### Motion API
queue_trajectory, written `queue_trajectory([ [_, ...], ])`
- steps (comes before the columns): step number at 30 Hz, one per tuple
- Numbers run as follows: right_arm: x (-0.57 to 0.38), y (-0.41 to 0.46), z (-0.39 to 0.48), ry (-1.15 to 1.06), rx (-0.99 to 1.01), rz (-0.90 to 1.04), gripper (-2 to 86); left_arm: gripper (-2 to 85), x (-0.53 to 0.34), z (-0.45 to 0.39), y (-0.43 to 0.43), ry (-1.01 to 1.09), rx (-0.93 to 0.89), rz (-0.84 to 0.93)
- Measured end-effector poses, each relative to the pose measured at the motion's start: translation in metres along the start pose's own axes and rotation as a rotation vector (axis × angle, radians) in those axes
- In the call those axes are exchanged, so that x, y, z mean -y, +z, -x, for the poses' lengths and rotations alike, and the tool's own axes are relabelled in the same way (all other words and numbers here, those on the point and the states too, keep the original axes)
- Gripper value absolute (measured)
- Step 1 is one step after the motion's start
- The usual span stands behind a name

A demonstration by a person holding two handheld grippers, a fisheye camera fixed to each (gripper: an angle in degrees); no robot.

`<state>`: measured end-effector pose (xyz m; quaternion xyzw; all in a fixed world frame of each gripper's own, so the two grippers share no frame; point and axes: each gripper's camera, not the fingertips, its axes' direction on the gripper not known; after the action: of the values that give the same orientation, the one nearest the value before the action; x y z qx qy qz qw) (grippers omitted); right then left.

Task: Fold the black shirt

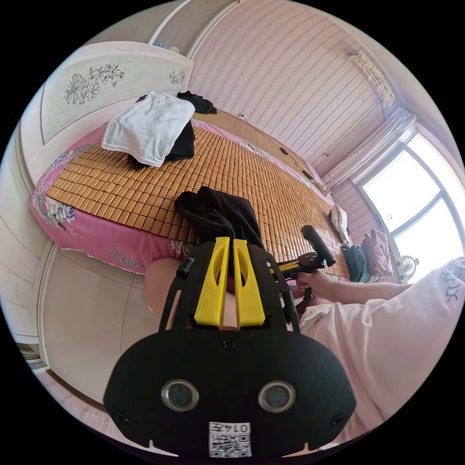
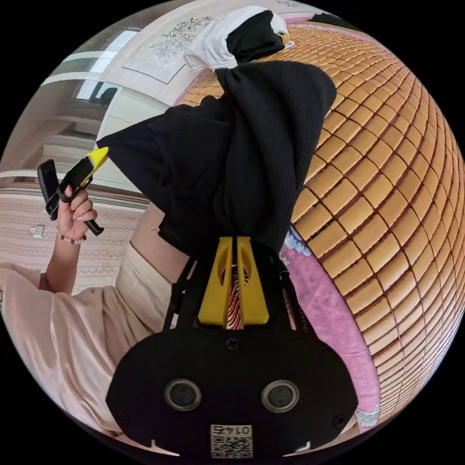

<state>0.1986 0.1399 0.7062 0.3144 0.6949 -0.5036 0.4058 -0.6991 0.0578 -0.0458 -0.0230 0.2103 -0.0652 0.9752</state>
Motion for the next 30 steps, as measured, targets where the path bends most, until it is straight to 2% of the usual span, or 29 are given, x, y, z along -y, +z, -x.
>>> queue_trajectory([
  [5, -0.080, -0.085, -0.024, 0.084, 0.077, -0.227, 0.5, -1.0, 0.007, -0.007, -0.021, 0.000, 0.005, -0.045],
  [10, -0.195, -0.189, -0.041, 0.202, 0.118, -0.582, 0.2, -1.0, 0.020, -0.034, -0.054, 0.078, -0.001, -0.112],
  [14, -0.267, -0.245, -0.033, 0.230, 0.113, -0.794, 0.2, -1.0, 0.029, -0.061, -0.081, 0.155, -0.045, -0.182],
  [21, -0.393, -0.341, 0.026, 0.114, -0.012, -1.092, 0.2, -1.0, 0.054, -0.120, -0.137, 0.270, -0.192, -0.352],
  [25, -0.466, -0.385, 0.058, 0.046, -0.005, -1.295, 0.2, -1.0, 0.064, -0.150, -0.166, 0.322, -0.325, -0.463],
  [30, -0.513, -0.424, 0.103, -0.033, -0.080, -1.374, 0.2, -1.0, 0.069, -0.195, -0.197, 0.419, -0.326, -0.545],
])
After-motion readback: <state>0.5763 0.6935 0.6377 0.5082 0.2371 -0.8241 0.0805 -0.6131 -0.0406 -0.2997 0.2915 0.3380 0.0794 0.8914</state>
